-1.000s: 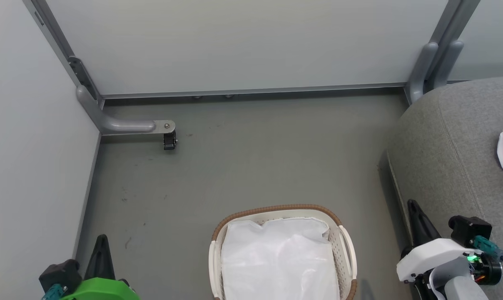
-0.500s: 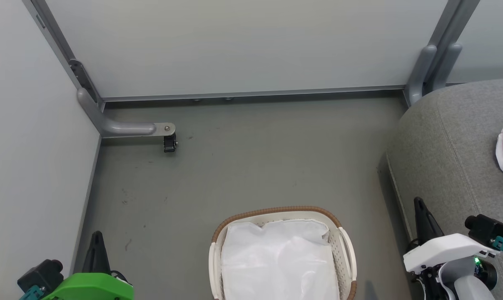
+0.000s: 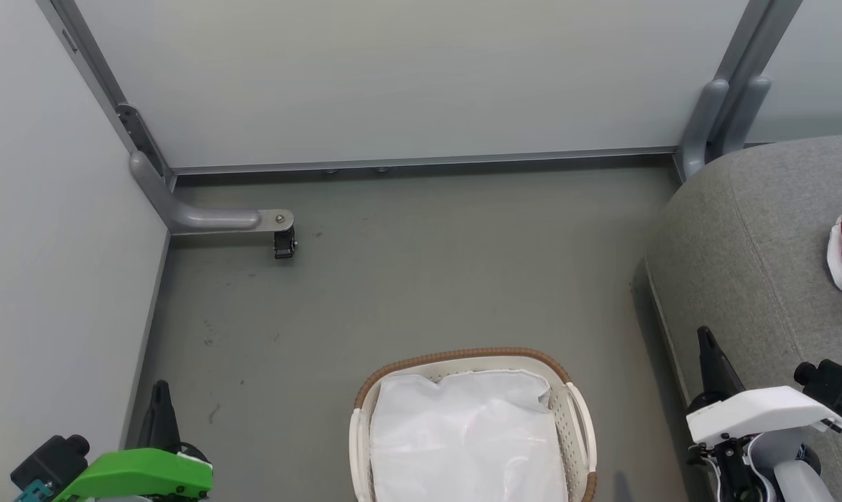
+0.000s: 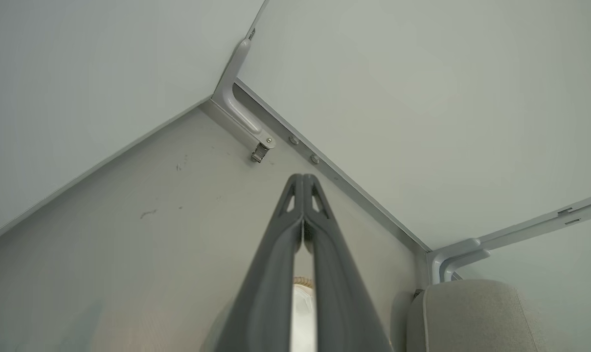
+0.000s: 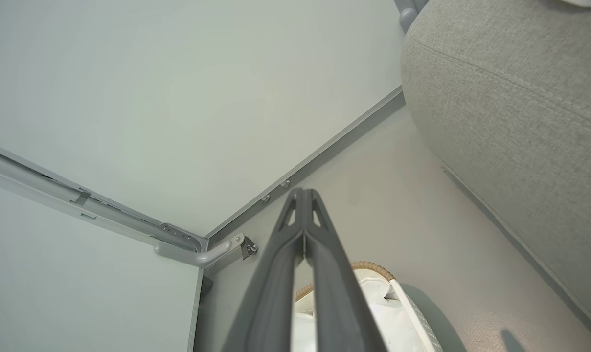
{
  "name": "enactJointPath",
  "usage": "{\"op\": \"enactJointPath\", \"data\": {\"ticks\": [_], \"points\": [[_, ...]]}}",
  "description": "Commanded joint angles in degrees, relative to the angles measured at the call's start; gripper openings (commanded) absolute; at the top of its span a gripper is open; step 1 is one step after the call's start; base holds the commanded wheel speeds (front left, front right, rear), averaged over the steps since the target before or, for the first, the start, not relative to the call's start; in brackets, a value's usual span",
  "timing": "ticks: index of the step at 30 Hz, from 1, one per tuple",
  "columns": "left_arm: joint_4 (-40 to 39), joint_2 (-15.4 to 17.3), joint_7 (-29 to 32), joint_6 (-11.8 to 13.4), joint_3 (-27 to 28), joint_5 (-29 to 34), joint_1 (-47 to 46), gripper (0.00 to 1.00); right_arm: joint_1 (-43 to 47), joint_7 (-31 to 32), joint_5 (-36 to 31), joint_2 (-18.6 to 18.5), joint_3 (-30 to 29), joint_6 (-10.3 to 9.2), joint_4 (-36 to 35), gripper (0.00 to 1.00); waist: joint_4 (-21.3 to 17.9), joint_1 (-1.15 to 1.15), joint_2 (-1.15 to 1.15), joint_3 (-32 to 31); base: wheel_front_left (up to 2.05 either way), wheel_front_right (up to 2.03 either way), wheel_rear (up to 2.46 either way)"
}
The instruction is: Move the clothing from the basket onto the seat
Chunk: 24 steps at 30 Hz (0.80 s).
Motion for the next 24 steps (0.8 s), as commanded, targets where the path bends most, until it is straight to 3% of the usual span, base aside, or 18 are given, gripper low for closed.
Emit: {"op": "enactJointPath", "data": {"ticks": [1,24], "points": [[-1.04,0.47,0.4,-0.19,0.27,-2.14,-1.65,0.0,-0.09,0.47,2.11,-0.44,-0.21,-0.02,-1.14,0.0,-0.01,0.0,0.07,-0.05,0.0,0.0,0.0],[-3.26,0.59,4.61,-0.31,0.52,-17.74,-2.48,0.0,0.52,4.67,17.73,-0.6,-0.61,-0.03,-3.39,0.0,-0.16,0.0,0.11,-0.84,0.0,0.0,0.0]]}}
